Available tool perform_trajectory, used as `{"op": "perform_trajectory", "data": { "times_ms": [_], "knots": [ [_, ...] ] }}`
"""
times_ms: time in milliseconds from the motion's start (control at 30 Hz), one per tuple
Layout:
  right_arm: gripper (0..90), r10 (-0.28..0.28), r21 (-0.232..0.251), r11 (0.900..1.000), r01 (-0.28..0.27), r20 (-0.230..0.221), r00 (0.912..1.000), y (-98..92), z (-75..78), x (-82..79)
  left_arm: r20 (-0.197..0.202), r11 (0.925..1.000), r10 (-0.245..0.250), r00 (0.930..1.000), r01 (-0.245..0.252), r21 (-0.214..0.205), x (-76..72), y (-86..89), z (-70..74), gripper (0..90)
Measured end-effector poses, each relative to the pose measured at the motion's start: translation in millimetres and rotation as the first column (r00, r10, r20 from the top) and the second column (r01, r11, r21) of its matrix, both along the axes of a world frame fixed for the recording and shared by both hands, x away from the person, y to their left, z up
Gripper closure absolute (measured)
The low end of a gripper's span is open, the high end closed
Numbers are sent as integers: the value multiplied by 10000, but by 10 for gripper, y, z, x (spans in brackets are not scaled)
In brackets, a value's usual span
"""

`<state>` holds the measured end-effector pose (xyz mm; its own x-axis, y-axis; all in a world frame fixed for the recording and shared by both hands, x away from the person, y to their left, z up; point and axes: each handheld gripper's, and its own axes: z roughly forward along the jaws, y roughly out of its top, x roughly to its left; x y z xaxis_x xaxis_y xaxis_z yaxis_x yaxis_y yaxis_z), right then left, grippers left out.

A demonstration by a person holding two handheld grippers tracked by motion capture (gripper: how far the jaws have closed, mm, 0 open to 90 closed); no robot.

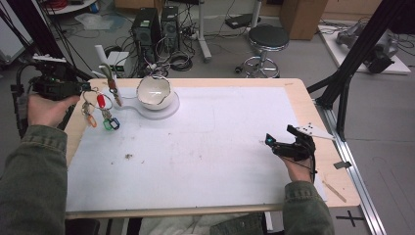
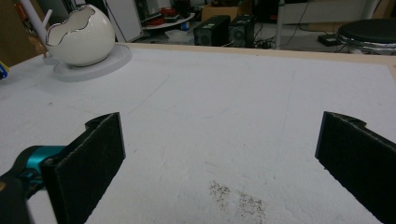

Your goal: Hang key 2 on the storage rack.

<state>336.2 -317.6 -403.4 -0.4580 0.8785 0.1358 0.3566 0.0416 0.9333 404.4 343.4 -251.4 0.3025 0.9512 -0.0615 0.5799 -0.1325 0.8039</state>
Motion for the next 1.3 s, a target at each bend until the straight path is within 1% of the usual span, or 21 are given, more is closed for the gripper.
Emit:
{"op": "perform_trajectory", "data": {
  "times_ms": [100, 233, 333, 400, 433, 467, 567, 633, 700, 767, 833, 900, 967, 1067, 1233, 1300],
  "knots": [
    [6, -5, -35, 10000, 5, 24, 10000, -3, -3, 6, 92, 9999, 108, 9999, -107, -86, 20, 47, 39, 875],
    [6, 36, -95, 9999, -36, 5, 10000, 3, -8, 12, 117, 9996, 285, 9995, -284, -18, 63, 99, 70, 875],
    [6, 26, -82, 10000, -26, 12, 10000, 4, -6, 7, 173, 9989, 315, 9994, -309, -345, 69, 150, 82, 874],
    [6, 11, -91, 10000, -11, 7, 10000, 0, -6, 7, 286, 9979, 544, 9981, -533, -378, 71, 183, 91, 874],
    [6, 0, -87, 10000, 0, 1, 10000, 1, -6, 7, 305, 9968, 601, 9977, -584, -546, 79, 210, 91, 874],
    [6, -6, -87, 10000, 6, 6, 10000, 3, -7, 8, 317, 9954, 749, 9967, -728, -624, 87, 229, 91, 874],
    [6, 21, -132, 9999, -22, -21, 10000, 9, -9, 6, 282, 9931, 968, 9949, -946, -690, 111, 287, 77, 874],
    [6, 11, -128, 9999, -11, -30, 10000, 9, -9, 7, 247, 9922, 1085, 9938, -1067, -643, 126, 316, 66, 875],
    [6, 7, -130, 9999, -7, -24, 10000, 6, -10, 9, 288, 9904, 1167, 9927, -1142, -779, 142, 349, 58, 874],
    [6, 12, -156, 9999, -12, -9, 10000, 7, -10, 6, 330, 9899, 1110, 9933, -1076, -927, 167, 371, 47, 874],
    [6, 0, -161, 9999, 0, 6, 10000, 7, -5, -2, 269, 9916, 1084, 9937, -1062, -739, 195, 392, 39, 874],
    [6, -37, -194, 9998, 38, 30, 10000, -1, -1, -14, 250, 9905, 1144, 9931, -1121, -800, 228, 408, 36, 875],
    [6, -100, -130, 9999, 100, -9, 9999, -12, 0, -22, 251, 9895, 1190, 9926, -1165, -852, 254, 423, 46, 875],
    [6, -131, -166, 9998, 131, 14, 9999, -21, -2, -27, 323, 9883, 1254, 9916, -1220, -917, 284, 430, 68, 875],
    [6, -108, -267, 9996, 107, -18, 9999, -16, -11, -34, 362, 9892, 1220, 9919, -1186, -861, 323, 418, 91, 875],
    [6, -115, -290, 9995, 114, -17, 9999, -16, -11, -43, 377, 9884, 1212, 9919, -1171, -963, 347, 425, 87, 874]
  ]
}}
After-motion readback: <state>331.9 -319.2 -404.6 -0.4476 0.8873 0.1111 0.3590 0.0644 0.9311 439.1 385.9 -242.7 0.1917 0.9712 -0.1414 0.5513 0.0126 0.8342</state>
